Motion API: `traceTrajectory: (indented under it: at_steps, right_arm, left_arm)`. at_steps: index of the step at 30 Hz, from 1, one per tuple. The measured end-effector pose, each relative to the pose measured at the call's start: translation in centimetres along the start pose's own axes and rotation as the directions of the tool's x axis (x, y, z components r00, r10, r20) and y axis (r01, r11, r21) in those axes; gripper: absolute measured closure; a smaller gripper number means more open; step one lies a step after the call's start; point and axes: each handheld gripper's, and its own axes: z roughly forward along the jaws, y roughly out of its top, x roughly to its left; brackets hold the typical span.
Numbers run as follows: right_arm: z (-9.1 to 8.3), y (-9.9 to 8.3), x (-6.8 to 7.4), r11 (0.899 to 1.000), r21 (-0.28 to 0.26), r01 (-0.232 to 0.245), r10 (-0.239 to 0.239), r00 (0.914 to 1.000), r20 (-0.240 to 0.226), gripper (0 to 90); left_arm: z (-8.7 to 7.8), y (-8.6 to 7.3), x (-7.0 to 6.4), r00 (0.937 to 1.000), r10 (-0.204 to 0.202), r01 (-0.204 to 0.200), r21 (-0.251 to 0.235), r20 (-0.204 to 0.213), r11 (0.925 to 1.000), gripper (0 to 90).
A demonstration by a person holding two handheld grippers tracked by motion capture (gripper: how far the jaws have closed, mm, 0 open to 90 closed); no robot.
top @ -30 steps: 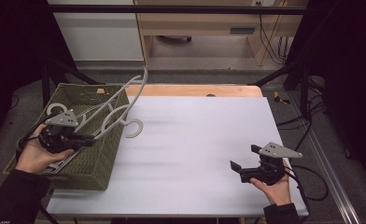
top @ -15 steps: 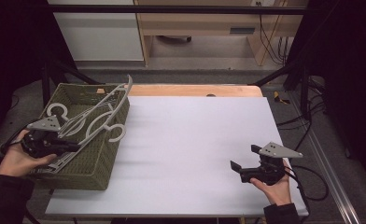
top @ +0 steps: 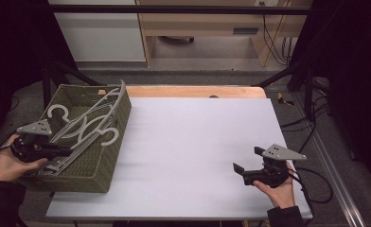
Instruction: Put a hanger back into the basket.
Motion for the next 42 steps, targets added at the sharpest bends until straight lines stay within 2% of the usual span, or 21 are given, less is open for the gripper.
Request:
traceTrajectory:
  at_steps: [2,11,13,16,19,21,29,31,32,37,39,42]
  right_arm:
    - [0.0,0.0,0.0,1.0,0.001,-0.001,0.001,1.0,0.002,1.8]
    - [0.1,0.0,0.0,1.0,0.004,0.0,0.0,1.0,0.001,1.8]
    - [0.0,0.0,0.0,1.0,0.004,0.005,-0.005,1.0,-0.001,1.8]
    - [0.0,0.0,0.0,1.0,0.001,0.0,0.0,1.0,0.002,1.8]
    - [0.0,0.0,0.0,1.0,0.005,0.003,-0.003,1.0,-0.002,1.8]
    - [0.1,0.0,0.1,1.0,0.004,0.0,0.0,1.0,-0.001,1.8]
    - [0.1,0.0,0.1,1.0,0.001,0.0,0.0,1.0,0.0,1.8]
    - [0.1,0.0,0.1,1.0,0.004,0.002,-0.002,1.0,0.0,1.8]
    - [0.1,0.0,0.1,1.0,0.004,0.002,-0.002,1.0,0.0,1.8]
    - [0.1,0.0,0.1,1.0,0.005,0.003,-0.003,1.0,-0.002,1.8]
    - [0.1,0.0,0.1,1.0,0.006,0.003,-0.003,1.0,-0.002,1.8]
    - [0.1,0.0,0.1,1.0,0.006,0.002,-0.002,1.0,-0.002,1.8]
  left_arm:
    - [0.0,-0.3,0.4,0.9999,-0.007,0.007,0.012,-0.01,0.9999,82.3]
    - [0.6,-1.3,1.4,0.9993,-0.035,0.035,0.038,0.009,0.9987,82.1]
    - [0.8,-1.4,1.5,0.9991,-0.042,0.042,0.049,0.008,0.9979,81.8]
    - [1.1,-1.7,1.8,0.9978,-0.061,0.059,0.058,0.027,0.9966,81.4]
    - [1.5,-1.9,1.6,0.9978,-0.064,0.063,0.054,0.02,0.9965,81.4]
    - [1.8,-1.9,1.5,0.9981,-0.061,0.06,0.07,0.012,0.9957,81.2]
    - [3.8,-1.0,0.5,0.9959,-0.049,0.059,0.136,-0.076,0.989,80.2]
    - [4.0,-0.5,0.2,0.9929,-0.048,0.062,0.126,-0.109,0.9901,76.1]
    - [4.1,-0.3,0.0,0.9904,-0.048,0.062,0.105,-0.13,0.9925,72.5]
    - [4.9,1.2,-0.8,0.9743,-0.065,0.08,0.059,-0.216,0.9951,54.3]
    - [5.7,1.7,-1.0,0.9725,-0.067,0.082,0.058,-0.223,0.9949,50.1]
    - [6.8,2.1,-1.1,0.9701,-0.063,0.086,0.086,-0.234,0.9926,49.4]
